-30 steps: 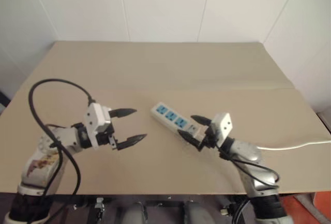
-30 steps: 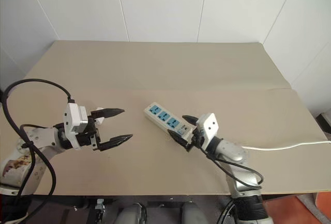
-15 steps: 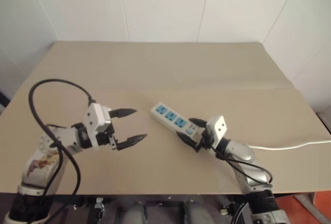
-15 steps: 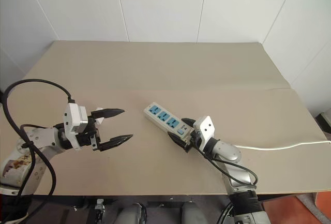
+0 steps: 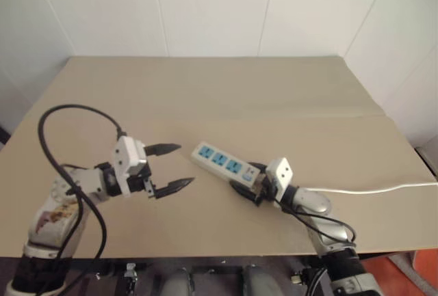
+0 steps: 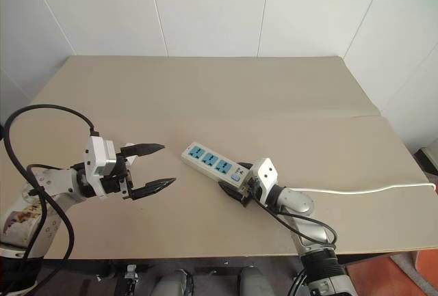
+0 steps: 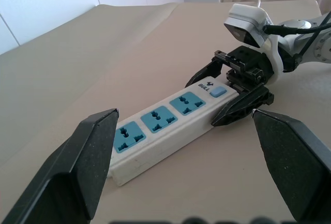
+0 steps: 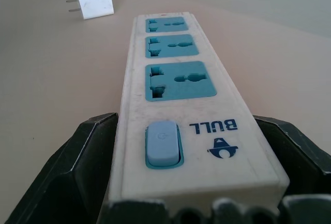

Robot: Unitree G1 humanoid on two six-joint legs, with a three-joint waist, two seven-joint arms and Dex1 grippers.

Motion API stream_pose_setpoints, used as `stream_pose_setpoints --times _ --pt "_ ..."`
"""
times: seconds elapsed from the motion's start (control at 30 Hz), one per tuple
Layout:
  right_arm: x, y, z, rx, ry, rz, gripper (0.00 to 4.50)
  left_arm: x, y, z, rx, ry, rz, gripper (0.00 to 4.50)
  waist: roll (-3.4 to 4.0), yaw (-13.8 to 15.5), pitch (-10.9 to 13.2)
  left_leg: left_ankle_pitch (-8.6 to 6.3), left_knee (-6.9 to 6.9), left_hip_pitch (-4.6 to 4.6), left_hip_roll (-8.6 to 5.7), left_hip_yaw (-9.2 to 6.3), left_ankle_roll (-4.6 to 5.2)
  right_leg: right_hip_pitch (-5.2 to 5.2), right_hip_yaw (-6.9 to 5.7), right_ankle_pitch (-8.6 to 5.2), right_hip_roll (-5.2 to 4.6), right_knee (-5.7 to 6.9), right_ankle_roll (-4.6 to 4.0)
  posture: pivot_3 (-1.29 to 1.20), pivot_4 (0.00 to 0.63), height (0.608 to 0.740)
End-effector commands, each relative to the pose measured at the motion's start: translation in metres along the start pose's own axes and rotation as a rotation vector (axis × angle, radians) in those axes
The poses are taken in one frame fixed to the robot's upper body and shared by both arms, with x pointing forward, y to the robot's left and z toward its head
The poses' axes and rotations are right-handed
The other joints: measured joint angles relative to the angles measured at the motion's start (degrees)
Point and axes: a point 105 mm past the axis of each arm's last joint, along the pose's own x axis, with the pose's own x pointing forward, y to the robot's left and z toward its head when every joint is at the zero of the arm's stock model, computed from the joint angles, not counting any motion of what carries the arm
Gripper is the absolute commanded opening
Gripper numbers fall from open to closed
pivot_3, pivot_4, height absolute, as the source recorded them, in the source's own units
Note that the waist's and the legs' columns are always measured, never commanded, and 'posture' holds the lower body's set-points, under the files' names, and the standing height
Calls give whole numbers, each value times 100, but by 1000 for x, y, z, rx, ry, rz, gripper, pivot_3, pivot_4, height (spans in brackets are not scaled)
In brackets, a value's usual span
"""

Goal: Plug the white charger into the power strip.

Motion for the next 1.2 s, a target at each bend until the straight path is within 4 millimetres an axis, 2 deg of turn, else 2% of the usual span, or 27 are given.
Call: stream_pose_setpoints --times 0.03,0.27,0.6,0.83,0.97,1.0,1.2 --pt "2 6 -10 59 50 60 4432 -3 3 7 25 -5 3 4500 0 -1 0 0 0 4 0 2 0 2 2 0 0 3 0 0 150 740" --pt "1 11 -22 82 135 122 4432 -3 3 7 29 -2 7 4500 -7 5 -5 0 0 11 0 3 0 4 3 0 1 9 0 0 150 740" --pt "-5 7 -5 108 92 91 4432 -3 3 6 29 1 10 4500 -11 22 -7 0 0 6 1 3 0 2 2 0 0 7 0 0 150 740" --pt "-5 17 -25 103 180 111 4432 -3 4 5 32 1 5 4500 -11 27 -8 0 0 5 1 3 0 2 0 0 0 4 0 0 150 740" --pt "-5 18 -33 80 213 133 3562 -4 4 5 34 5 9 4500 -17 17 -11 0 0 10 2 4 0 5 1 -1 1 4 0 0 150 740" --pt "-4 17 -33 77 214 126 3463 -5 4 5 35 7 10 4500 -17 16 -12 0 0 12 2 4 0 6 1 -1 1 4 0 0 150 740" --pt "-2 8 -27 30 163 93 3463 -7 6 6 39 11 11 4500 -23 5 -17 0 0 22 2 5 0 15 2 0 2 5 0 0 150 740"
